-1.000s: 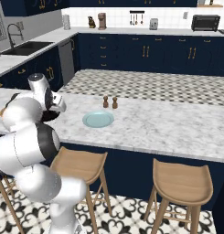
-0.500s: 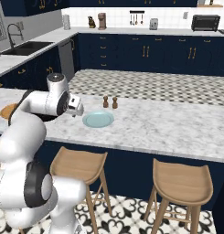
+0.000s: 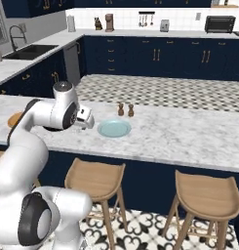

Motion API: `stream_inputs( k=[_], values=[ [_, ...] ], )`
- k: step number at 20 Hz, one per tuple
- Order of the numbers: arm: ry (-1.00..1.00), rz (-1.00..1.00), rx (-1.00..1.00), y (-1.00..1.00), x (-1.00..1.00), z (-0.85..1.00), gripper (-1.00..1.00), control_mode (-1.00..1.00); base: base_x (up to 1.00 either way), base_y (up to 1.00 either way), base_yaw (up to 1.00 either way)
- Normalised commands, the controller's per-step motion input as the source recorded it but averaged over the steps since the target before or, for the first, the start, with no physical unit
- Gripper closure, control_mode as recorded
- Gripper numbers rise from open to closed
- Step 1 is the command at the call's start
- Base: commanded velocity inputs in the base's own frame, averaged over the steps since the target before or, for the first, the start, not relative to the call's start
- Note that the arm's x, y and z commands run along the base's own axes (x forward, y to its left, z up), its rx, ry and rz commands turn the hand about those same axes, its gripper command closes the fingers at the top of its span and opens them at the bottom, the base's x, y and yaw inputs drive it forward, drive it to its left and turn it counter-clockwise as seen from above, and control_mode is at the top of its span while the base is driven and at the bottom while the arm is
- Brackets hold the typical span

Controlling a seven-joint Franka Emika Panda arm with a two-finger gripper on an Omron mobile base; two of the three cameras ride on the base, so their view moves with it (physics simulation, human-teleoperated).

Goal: Pick the chicken drumstick and eggplant from their plates and place them in the bowl. Then put the bowl in the fridge.

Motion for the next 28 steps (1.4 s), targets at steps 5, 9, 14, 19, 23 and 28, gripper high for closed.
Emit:
stream_inputs(
  k=[5,9,14,19,23,28],
  values=[
    [0.00,0.00,0.00,0.00,0.00,0.00,-1.00,1.00,-0.02,1.00,-0.04],
    [0.00,0.00,0.00,0.00,0.00,0.00,-1.00,1.00,-0.04,1.00,-0.01],
    [0.00,0.00,0.00,0.00,0.00,0.00,-1.00,1.00,0.24,0.82,0.00],
    [0.00,0.00,0.00,0.00,0.00,0.00,-1.00,1.00,1.00,0.04,0.00],
    [0.02,0.01,-0.01,0.08,0.50,-0.01,-1.00,-1.00,0.50,0.13,0.00],
    [0.02,0.07,-0.09,0.21,1.00,-0.14,-1.00,-1.00,0.00,0.00,0.00]
  ],
)
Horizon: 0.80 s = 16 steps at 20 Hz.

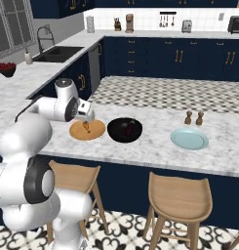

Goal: Pick the chicken drumstick and eggplant from their plates and place them in the bowl. Then put the bowl in the fridge.

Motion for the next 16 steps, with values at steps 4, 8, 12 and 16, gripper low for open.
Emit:
stream_inputs(
  k=[4,8,12,16],
  values=[
    [0.00,0.20,0.00,0.20,0.99,-0.44,-1.00,-1.00,0.00,0.00,0.00],
    [0.02,0.21,-0.01,0.22,0.78,-0.53,-1.00,-1.00,0.00,0.00,0.00],
    [0.03,0.09,-0.09,0.19,0.69,-0.44,-1.00,-1.00,0.00,0.00,0.00],
    [0.07,0.00,-0.10,0.14,0.63,-0.30,-1.00,-1.00,0.00,0.00,0.00]
  ],
)
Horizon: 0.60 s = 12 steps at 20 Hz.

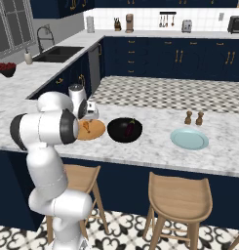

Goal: Pick the chicken drumstick and eggplant from their plates and place them in the bowl. Then put the bowl in the fridge.

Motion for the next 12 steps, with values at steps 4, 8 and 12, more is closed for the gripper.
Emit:
stream_inputs(
  k=[4,8,12],
  values=[
    [0.04,0.00,-0.08,0.13,0.60,-0.29,-1.00,-1.00,0.00,0.00,0.00],
    [0.00,0.03,-0.03,0.11,0.34,-0.37,-1.00,-1.00,0.00,0.00,0.00],
    [0.00,0.03,-0.01,0.01,0.14,-0.43,-1.00,-1.00,0.00,0.00,0.00]
  ],
)
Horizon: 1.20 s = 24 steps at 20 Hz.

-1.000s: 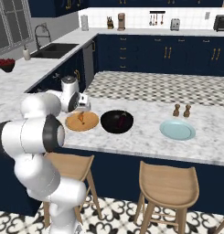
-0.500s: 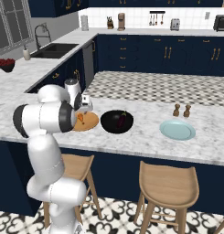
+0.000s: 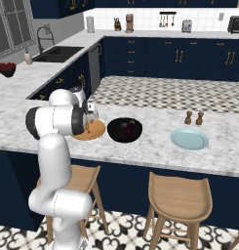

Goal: Pick the chicken drumstick and eggplant from their plates and place them in the bowl. Then put the bowl in the fridge.

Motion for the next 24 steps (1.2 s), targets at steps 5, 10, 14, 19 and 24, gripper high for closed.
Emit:
stream_inputs(
  k=[5,10,14,19,24],
  values=[
    [0.00,0.04,0.00,0.00,0.29,-0.33,-1.00,-1.00,0.00,0.00,0.00],
    [0.00,0.04,0.00,0.00,0.33,-0.35,-1.00,-1.00,0.00,0.00,0.00],
    [0.00,0.04,-0.01,0.00,0.44,-0.30,-1.00,-1.00,0.00,0.00,0.00],
    [-0.01,0.02,-0.03,0.10,0.26,-0.30,1.00,-1.00,0.00,0.00,0.00],
    [-0.05,0.00,-0.02,0.06,0.00,-0.05,1.00,-1.00,0.00,0.00,0.00]
  ],
)
